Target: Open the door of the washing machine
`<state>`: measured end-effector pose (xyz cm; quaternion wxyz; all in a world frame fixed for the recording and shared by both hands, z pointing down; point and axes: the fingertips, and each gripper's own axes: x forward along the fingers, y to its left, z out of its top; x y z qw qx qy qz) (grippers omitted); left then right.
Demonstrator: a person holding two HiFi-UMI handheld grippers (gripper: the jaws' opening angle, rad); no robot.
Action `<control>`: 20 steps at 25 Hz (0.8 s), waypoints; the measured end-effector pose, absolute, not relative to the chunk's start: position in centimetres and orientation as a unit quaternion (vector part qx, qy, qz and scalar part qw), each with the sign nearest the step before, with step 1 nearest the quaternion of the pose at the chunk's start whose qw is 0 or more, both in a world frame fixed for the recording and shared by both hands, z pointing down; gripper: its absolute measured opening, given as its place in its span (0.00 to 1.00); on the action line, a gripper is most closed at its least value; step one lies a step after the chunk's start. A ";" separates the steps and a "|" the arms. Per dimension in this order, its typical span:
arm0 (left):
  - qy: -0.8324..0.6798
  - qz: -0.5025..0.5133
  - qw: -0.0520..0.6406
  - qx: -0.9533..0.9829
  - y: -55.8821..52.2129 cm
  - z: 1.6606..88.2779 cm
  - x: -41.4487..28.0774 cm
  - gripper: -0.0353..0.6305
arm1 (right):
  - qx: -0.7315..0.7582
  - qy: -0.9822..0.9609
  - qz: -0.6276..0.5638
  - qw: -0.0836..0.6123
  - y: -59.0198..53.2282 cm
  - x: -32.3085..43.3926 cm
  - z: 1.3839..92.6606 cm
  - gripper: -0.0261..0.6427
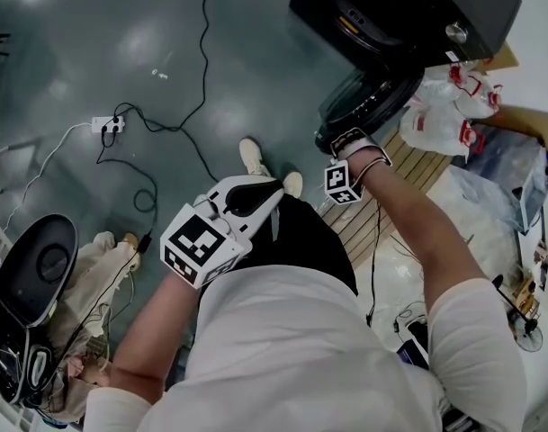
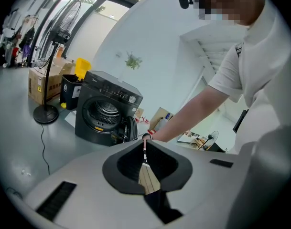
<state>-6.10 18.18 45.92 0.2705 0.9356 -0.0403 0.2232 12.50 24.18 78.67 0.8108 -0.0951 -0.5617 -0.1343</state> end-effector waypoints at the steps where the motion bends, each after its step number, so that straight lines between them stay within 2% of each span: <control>1: -0.041 0.223 0.270 0.936 18.3 45.9 -6.1 0.09 | -0.096 -0.561 -0.135 0.811 24.3 12.6 78.7 0.15; 20: -0.053 0.225 0.260 0.937 20.6 45.0 -4.1 0.09 | -0.117 -0.559 -0.147 0.808 26.3 14.0 78.7 0.16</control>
